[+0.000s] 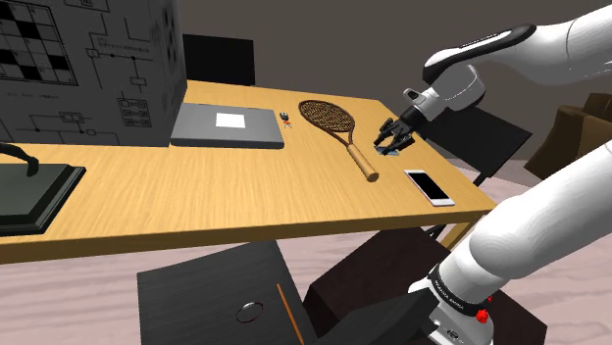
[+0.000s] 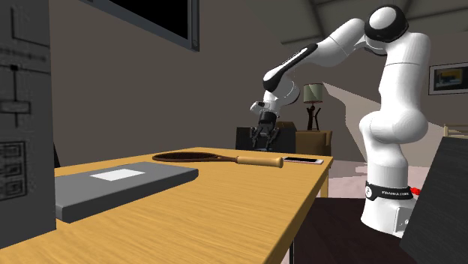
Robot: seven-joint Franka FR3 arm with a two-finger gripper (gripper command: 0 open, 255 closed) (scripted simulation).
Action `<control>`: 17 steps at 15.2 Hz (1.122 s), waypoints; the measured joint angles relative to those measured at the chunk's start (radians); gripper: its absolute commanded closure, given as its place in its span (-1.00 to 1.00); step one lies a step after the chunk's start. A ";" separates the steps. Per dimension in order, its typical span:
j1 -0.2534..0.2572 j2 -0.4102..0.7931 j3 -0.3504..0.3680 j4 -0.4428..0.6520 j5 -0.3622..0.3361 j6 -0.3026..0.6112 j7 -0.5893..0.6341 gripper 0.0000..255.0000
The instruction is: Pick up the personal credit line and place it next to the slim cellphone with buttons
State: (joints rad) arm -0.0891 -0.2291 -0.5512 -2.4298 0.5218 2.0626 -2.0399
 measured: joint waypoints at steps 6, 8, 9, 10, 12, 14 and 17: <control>0.012 0.058 -0.013 -0.028 0.052 0.055 -0.069 1.00; 0.017 0.082 -0.017 -0.029 0.072 0.068 -0.092 1.00; 0.017 0.086 -0.019 -0.032 0.076 0.072 -0.099 1.00; 0.018 0.087 -0.018 -0.035 0.078 0.075 -0.101 1.00; 0.018 0.089 -0.019 -0.036 0.081 0.078 -0.104 1.00; 0.019 0.090 -0.019 -0.036 0.081 0.078 -0.105 1.00; 0.019 0.090 -0.019 -0.036 0.081 0.078 -0.105 -1.00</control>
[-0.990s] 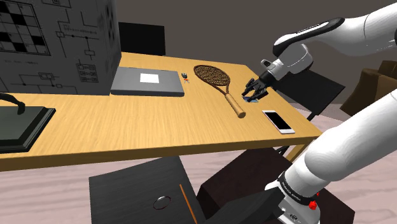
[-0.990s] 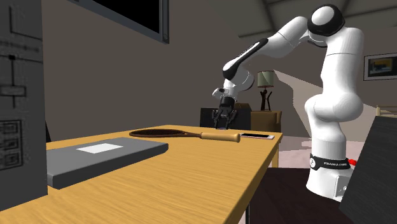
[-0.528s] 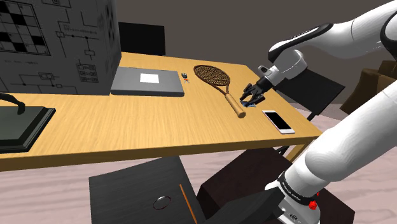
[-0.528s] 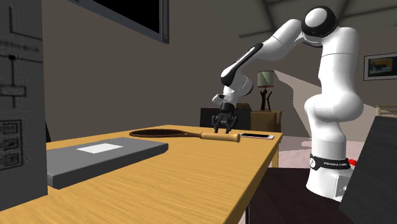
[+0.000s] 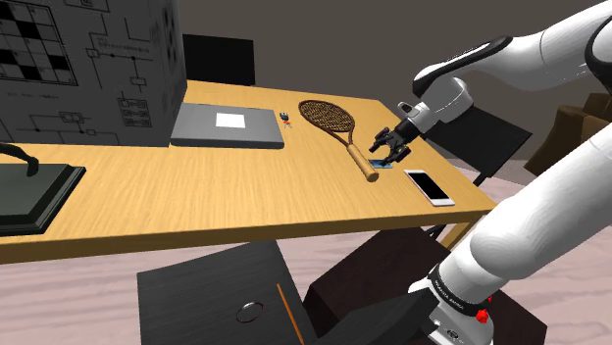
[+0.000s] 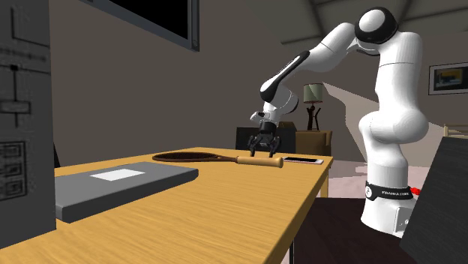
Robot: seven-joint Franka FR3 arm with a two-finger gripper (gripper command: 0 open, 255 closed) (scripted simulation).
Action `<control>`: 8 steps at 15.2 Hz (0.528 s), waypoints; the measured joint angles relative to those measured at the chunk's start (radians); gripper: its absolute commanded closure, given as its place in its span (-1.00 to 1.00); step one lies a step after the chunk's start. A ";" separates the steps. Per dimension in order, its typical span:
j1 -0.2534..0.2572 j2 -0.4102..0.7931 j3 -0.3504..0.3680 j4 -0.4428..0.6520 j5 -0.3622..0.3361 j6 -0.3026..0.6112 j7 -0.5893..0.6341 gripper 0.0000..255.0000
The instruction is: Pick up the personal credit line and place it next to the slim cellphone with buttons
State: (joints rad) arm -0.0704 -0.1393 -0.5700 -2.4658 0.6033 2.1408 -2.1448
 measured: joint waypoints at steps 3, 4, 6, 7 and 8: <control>0.000 0.000 0.000 0.000 0.000 0.000 0.000 -1.00; 0.000 0.000 0.000 0.000 0.000 0.000 0.000 -1.00; -0.014 -0.029 -0.005 0.016 -0.035 -0.034 0.025 -1.00; -0.024 -0.037 -0.012 0.036 -0.055 -0.062 0.033 -1.00; -0.032 -0.053 -0.016 0.045 -0.074 -0.083 0.044 -1.00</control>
